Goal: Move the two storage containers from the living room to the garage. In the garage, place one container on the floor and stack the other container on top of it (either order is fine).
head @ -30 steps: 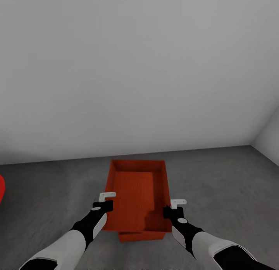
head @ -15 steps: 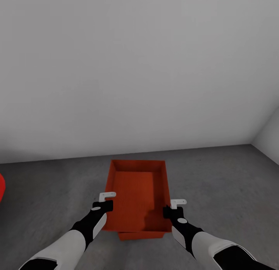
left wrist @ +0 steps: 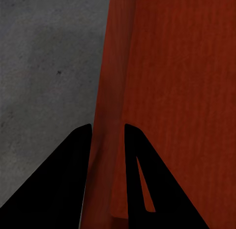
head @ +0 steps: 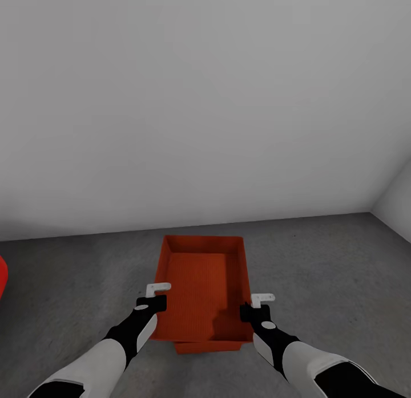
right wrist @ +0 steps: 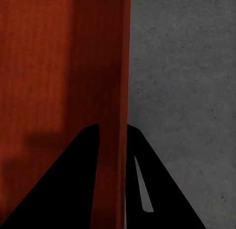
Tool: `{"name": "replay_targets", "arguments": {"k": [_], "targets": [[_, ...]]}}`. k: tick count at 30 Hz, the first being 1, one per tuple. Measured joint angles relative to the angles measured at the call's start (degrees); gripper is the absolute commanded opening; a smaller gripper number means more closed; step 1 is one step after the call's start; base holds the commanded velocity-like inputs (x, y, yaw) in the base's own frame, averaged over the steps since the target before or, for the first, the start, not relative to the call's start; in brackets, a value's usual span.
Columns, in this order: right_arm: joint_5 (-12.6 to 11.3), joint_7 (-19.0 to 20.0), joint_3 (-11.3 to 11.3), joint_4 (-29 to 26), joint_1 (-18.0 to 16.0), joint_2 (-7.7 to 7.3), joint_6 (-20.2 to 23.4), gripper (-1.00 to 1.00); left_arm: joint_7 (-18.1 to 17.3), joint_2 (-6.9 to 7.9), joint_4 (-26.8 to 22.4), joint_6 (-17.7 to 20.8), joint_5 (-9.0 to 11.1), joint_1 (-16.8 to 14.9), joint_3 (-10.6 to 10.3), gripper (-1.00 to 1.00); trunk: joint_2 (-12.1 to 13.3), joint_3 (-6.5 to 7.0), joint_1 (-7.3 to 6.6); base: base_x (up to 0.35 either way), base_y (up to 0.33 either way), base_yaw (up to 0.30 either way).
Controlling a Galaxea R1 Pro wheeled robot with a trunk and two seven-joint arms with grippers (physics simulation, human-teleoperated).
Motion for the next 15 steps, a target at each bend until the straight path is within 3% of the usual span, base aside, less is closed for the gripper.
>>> {"name": "replay_targets", "arguments": {"k": [15], "targets": [[0.0, 0.0, 0.0, 0.1, 0.0, 0.04, 0.0, -1.00, 0.0, 0.03, 0.1, 0.0, 0.0, 0.0, 0.0, -1.00, 0.0, -1.13, 0.00, 0.000, 0.000, 0.000]]}}
